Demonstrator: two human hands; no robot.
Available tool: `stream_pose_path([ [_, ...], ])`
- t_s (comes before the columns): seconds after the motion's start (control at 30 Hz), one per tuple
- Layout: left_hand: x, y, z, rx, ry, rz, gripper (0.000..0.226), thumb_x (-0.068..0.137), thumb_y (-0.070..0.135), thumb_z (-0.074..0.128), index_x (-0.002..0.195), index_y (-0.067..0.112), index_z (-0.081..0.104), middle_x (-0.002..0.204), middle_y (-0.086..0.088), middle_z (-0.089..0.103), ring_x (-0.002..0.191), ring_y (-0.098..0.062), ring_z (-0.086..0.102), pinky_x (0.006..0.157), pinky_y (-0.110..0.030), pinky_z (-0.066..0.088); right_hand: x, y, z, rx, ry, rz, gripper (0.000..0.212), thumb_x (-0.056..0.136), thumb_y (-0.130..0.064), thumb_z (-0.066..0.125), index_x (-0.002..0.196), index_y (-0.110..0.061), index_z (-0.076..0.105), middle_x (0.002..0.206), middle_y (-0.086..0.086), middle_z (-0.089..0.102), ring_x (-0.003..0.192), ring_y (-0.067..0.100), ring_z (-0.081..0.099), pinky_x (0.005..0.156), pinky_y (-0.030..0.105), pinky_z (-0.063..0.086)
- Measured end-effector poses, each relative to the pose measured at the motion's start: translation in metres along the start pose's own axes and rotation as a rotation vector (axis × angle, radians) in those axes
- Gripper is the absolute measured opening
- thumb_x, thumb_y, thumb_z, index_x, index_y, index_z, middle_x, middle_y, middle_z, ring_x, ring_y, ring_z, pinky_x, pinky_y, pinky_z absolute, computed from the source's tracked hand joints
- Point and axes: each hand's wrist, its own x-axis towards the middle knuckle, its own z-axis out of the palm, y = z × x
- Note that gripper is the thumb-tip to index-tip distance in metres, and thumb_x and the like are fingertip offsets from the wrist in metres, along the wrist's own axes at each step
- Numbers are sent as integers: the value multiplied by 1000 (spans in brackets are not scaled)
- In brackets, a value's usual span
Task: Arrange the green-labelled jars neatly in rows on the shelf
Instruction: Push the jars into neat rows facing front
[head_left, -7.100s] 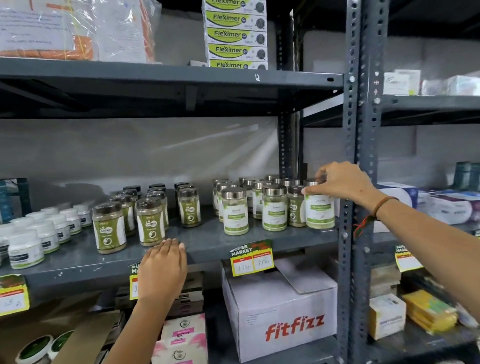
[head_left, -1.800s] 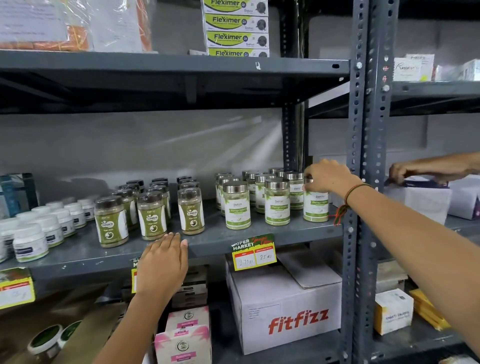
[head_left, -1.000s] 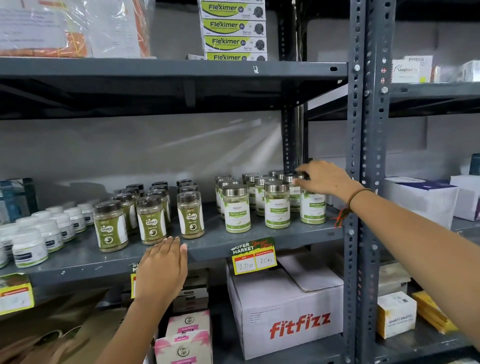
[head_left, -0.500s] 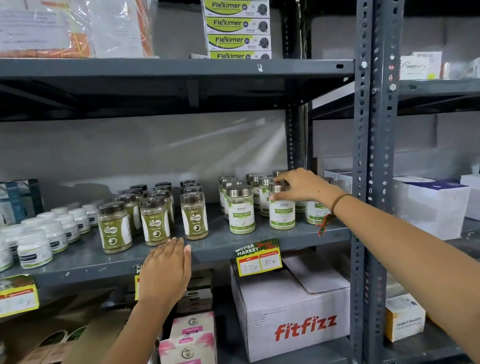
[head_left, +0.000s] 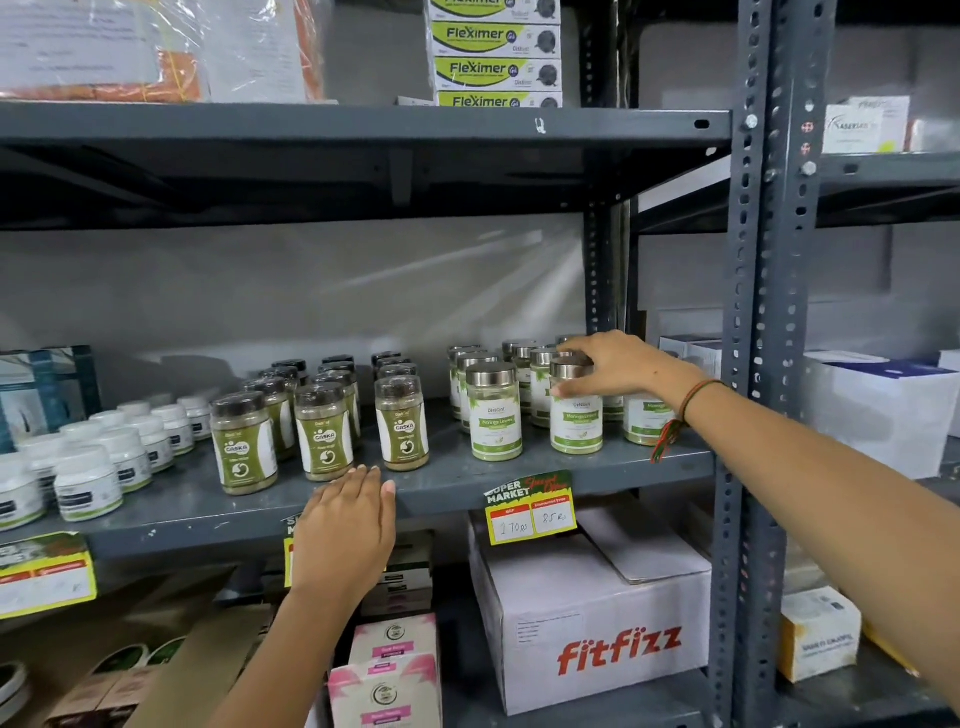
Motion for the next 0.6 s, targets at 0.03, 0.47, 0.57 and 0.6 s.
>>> stream_pose_path([
  [0.03, 0, 0, 0, -5, 4, -1, 54, 97, 39, 28, 113, 6, 68, 113, -13, 70, 108, -26, 63, 94, -42, 47, 1, -2, -2, 18, 26, 3, 78, 81, -65, 63, 144, -22, 47, 136, 8, 59, 121, 27, 57, 95, 37, 46],
  [0.47, 0, 0, 0, 5, 28, -2, 53, 98, 38, 28, 112, 7, 68, 113, -12, 70, 107, -25, 64, 94, -41, 48, 47, -147, 20, 41, 131, -363, 69, 89, -61, 54, 147, -24, 45, 150, 5, 48, 137, 28, 44, 108, 51, 41],
  [0.57, 0, 0, 1, -3, 30, 3, 53, 98, 38, 27, 113, 7, 68, 113, -11, 70, 107, -25, 63, 94, -40, 48, 56, -163, 26, -16, 76, -391, 71, 89, -60, 55, 147, -21, 44, 147, 7, 52, 133, 30, 50, 106, 46, 43],
  [0.6, 0, -1, 1, -4, 31, 6, 53, 98, 39, 27, 113, 8, 68, 114, -11, 70, 108, -25, 63, 94, -40, 48, 59, -166, 29, -30, 59, -397, 72, 89, -61, 55, 148, -21, 43, 146, 8, 53, 132, 30, 51, 106, 44, 43],
])
